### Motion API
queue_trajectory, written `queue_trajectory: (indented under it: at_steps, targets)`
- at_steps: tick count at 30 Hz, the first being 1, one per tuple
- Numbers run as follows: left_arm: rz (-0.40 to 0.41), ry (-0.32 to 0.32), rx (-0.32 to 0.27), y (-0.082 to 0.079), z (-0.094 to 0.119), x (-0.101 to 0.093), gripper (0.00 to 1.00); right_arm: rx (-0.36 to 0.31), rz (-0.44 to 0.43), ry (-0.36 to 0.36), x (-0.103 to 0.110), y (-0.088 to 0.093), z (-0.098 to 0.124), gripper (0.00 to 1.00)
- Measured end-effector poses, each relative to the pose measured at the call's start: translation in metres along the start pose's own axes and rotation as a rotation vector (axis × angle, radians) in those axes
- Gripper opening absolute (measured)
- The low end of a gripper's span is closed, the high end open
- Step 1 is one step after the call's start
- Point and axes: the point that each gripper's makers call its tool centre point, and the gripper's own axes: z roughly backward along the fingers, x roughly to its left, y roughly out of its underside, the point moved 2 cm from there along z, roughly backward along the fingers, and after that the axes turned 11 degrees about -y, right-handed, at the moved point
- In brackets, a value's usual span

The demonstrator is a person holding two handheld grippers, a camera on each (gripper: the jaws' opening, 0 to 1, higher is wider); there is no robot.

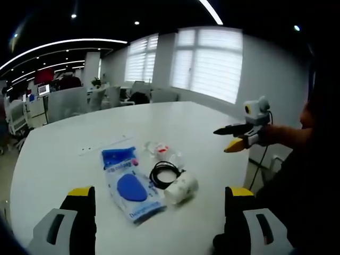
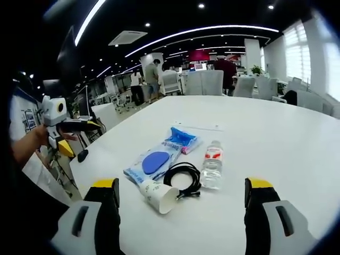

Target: Arrange the tabletop items into an orderly group along one side of the table until the central work area is clear of visible clutter.

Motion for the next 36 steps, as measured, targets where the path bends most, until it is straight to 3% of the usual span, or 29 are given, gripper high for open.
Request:
queue_trajectory:
  at_steps: [12, 17, 26, 36]
  targets:
    - [-0.004, 0.014, -0.006, -0.009, 0.001, -0.012, 1.0, 0.012, -0.01, 0.046, -0.013, -0.001, -0.011, 0.86]
    - [0.005, 0.015, -0.005, -0.008, -0.002, -0.005, 1.0, 0.033, -0.008, 0.073, -0.02, 0.001, -0.021, 0.84]
    - [0.004, 0.01, -0.008, -0.012, -0.005, 0.0, 1.0, 0.085, -0.012, 0.057, -0.037, 0.005, -0.045, 0.81]
    - [-0.008, 0.026, -0.01, -0.015, -0.016, 0.002, 1.0, 0.121, 0.011, 0.126, -0.066, 0.003, -0.073, 0.76]
